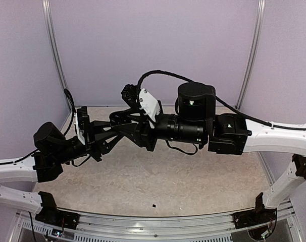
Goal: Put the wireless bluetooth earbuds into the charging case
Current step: Insert the left earbud into the left side groove of the charging case, then close the charging case with the earbuds.
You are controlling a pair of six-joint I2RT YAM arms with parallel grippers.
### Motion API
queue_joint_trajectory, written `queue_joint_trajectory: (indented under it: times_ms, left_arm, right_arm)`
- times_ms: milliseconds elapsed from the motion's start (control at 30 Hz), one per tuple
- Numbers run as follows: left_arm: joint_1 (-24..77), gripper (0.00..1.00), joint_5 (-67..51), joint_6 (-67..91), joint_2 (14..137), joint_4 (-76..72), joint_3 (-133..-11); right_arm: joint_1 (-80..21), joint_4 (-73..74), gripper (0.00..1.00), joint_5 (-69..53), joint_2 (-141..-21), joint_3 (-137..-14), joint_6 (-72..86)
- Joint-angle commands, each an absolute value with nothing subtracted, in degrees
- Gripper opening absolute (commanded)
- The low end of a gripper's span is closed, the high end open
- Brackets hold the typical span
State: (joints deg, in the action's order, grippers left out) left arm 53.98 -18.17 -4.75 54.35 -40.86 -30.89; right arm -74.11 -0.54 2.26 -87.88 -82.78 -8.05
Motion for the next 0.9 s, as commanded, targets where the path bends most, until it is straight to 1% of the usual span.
queue_joint_trajectory:
  times_ms: [0,333,633,733,867]
  left_arm:
    - [53.7,0.02,-20.4,-4.6,54.4,-43.7,-32.4]
    - [53.4,0.02,-19.8,-4.3,55.3,-43.3,-32.8]
    - [53.4,0.02,-19.2,-4.3,55.5,-42.4,-33.1]
    - [53.4,0.02,-19.5,-4.2,55.6,-42.4,-33.2]
    - [53.4,0.02,-19.4,-4.2,55.5,-42.3,-33.2]
  right_arm:
    - [-73.2,-1.7,0.45,0.8,-85.6,-81.5,-9.4]
    - [-73.9,-2.6,0.44,0.1,-84.6,-81.6,-11.4]
    - [-74.1,-3.0,0.35,0.1,-85.2,-82.7,-11.8]
    - [-74.1,-3.3,0.31,2.1,-85.3,-82.9,-11.6]
    - [-74.1,-3.2,0.29,5.0,-85.0,-82.7,-11.5]
